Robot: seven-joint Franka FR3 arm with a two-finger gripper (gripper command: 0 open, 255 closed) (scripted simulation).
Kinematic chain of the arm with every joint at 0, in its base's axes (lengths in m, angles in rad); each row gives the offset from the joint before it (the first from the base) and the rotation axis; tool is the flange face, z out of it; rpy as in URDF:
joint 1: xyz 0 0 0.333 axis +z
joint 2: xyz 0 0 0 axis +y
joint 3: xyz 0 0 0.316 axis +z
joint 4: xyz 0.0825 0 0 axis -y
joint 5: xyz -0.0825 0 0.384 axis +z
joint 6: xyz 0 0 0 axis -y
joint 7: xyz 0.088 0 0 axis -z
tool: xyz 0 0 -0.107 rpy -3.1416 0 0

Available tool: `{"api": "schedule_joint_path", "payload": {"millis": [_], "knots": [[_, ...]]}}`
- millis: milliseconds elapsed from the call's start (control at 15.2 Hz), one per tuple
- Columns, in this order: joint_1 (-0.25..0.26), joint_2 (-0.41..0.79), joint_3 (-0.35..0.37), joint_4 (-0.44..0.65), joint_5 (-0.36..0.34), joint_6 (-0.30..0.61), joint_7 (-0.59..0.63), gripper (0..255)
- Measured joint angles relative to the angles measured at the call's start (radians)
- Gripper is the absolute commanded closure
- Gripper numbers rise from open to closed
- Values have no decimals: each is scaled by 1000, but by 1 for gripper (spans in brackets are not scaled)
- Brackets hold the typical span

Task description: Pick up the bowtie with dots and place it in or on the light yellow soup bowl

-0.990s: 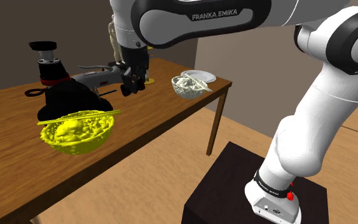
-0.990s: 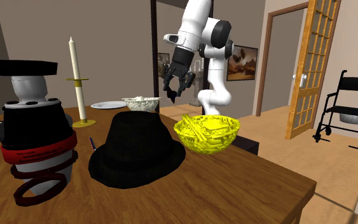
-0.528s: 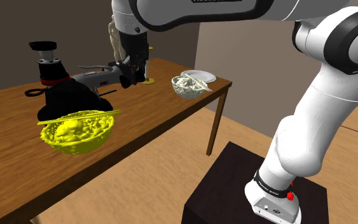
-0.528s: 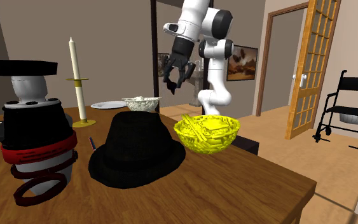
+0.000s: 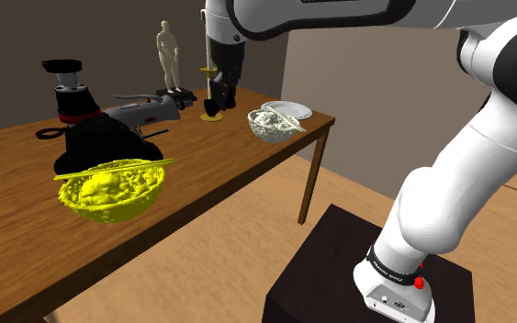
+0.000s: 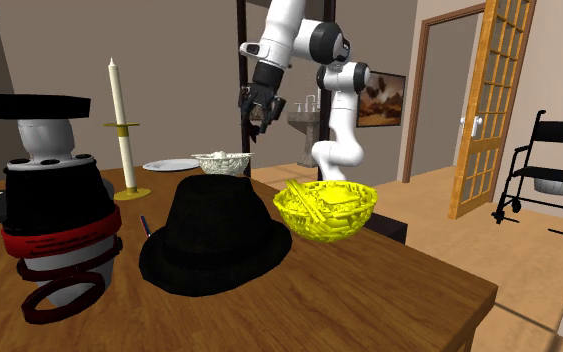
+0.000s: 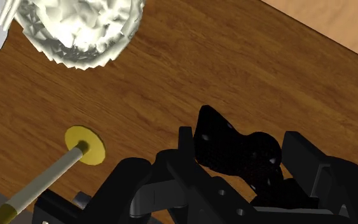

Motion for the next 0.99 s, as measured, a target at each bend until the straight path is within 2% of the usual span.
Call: {"api": "schedule_joint_path", "payload": {"millis": [330,990], "knots": [[-43,-75,-86,-83,15,41,-126,255],[-122,-145,-257,-153,20,94,-369,255]]}}
